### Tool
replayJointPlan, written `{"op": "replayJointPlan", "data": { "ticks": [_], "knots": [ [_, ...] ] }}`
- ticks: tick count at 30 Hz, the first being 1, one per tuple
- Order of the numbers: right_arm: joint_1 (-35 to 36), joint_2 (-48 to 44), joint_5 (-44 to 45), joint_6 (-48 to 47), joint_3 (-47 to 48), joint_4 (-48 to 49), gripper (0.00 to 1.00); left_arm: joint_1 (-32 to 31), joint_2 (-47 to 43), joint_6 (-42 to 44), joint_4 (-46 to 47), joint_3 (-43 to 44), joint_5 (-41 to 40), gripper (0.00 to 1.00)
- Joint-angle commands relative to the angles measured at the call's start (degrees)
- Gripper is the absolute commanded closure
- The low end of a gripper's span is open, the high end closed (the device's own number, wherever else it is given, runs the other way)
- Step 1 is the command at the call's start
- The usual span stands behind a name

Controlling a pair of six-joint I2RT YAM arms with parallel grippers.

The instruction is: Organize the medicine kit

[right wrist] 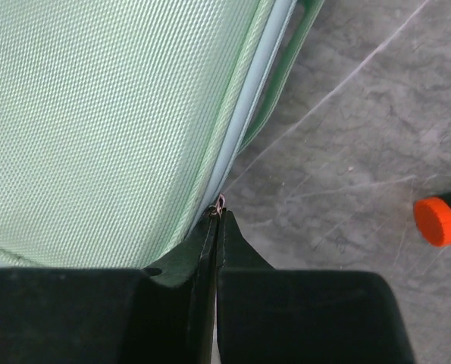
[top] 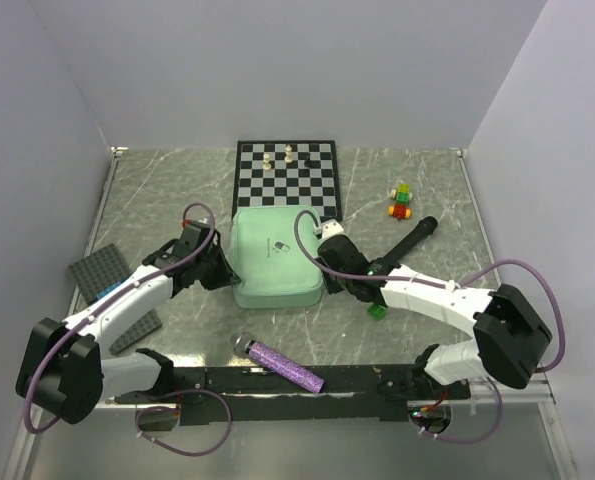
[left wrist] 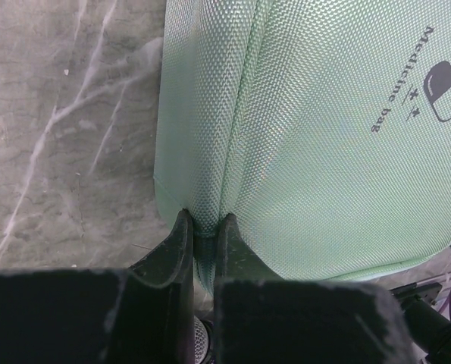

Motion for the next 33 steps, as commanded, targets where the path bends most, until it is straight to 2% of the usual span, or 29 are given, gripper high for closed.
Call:
{"op": "replayJointPlan", "data": {
  "ticks": [1, 6, 11, 17, 19, 24, 28, 33],
  "knots": [
    [-1.3, 0.4, 3.8, -1.1, 2.6, 5.8, 1.00, 1.7, 1.3, 7.5, -2.9, 0.9, -7.2, 0.99],
    [3.5, -2.1, 2.5, -2.6, 0.1, 8.3, 1.00, 8.3, 0.1, 12.8, -4.5, 3.3, -5.8, 0.99],
    [12.2, -2.3, 4.5, -2.5, 0.3, 8.8, 1.00, 16.4, 0.3, 16.1, -5.7, 7.7, -6.1, 0.99],
    [18.9, 1.5, 2.8, -1.4, 2.7, 9.8, 1.00, 21.2, 7.3, 15.4, -3.2, 14.2, -5.8, 0.97],
    [19.8, 3.0, 3.2, -1.8, 3.5, 9.2, 1.00, 21.9, 10.5, 15.5, -2.4, 15.6, -4.7, 0.99],
    [18.6, 3.8, 7.5, -3.0, 2.3, 7.1, 1.00, 22.0, 11.8, 15.1, 0.1, 11.7, -4.0, 0.99],
    [10.3, 2.3, 4.8, -1.9, 0.4, 7.7, 1.00, 22.1, 11.0, 15.7, 0.4, 7.1, -9.1, 0.99],
    [-0.9, 3.9, 1.9, -2.6, 3.4, 9.8, 1.00, 22.2, 11.5, 16.0, 1.1, 6.2, -9.0, 0.99]
  ]
}}
